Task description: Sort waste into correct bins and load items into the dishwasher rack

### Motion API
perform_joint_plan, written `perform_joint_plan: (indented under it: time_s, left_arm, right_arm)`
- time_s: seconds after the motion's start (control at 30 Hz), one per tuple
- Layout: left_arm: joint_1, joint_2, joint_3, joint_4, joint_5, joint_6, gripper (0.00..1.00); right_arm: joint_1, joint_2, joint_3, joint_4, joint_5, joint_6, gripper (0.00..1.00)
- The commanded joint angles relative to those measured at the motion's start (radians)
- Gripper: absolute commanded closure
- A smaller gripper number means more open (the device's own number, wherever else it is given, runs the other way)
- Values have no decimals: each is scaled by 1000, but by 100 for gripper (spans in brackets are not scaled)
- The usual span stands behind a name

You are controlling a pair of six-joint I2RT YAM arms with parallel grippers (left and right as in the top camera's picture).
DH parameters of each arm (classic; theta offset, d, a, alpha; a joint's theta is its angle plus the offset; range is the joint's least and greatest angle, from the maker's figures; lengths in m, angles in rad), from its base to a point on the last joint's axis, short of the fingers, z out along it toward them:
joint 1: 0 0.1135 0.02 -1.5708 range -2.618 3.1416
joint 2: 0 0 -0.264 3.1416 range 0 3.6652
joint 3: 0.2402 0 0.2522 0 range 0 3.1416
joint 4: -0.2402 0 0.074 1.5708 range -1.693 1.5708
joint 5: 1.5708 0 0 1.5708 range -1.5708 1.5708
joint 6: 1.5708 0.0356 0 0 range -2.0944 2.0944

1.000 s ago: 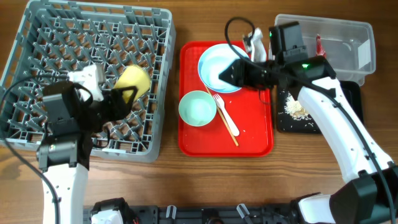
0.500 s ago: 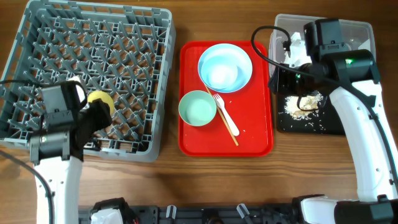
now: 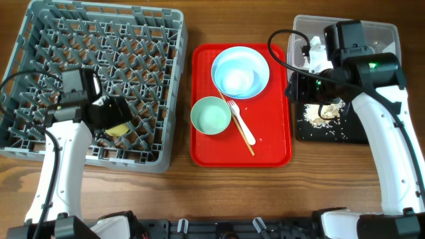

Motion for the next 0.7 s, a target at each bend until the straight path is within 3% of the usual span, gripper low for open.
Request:
perform_joint_plan:
  time_s: [0.0, 0.1, 0.17, 0.3, 0.37, 0.5, 0.67]
  left_arm:
    - [4, -51, 131, 6, 123, 5, 0]
    - [-50, -88, 161, 23, 203, 5, 0]
    - [-167, -92, 161, 27, 221, 5, 0]
    - [-449, -67, 158, 179, 275, 5, 0]
    - [-568, -27, 158, 264, 235, 5, 0]
    - [-737, 156, 158, 351, 164, 5, 10]
    - [-836, 382, 158, 356, 163, 5, 22]
  right_arm:
    - [-5, -13, 21, 7, 13, -7, 54]
    - [-60, -51, 39, 21, 12, 28, 53]
    - [-158, -90, 43, 36, -4, 72, 31]
    - [-278, -94, 42, 35, -79, 70, 20]
    - [-292, -94, 42, 40, -78, 71, 14]
    - [-292, -94, 42, 37, -78, 72, 13]
    - [-292, -94, 31, 34, -78, 69, 13]
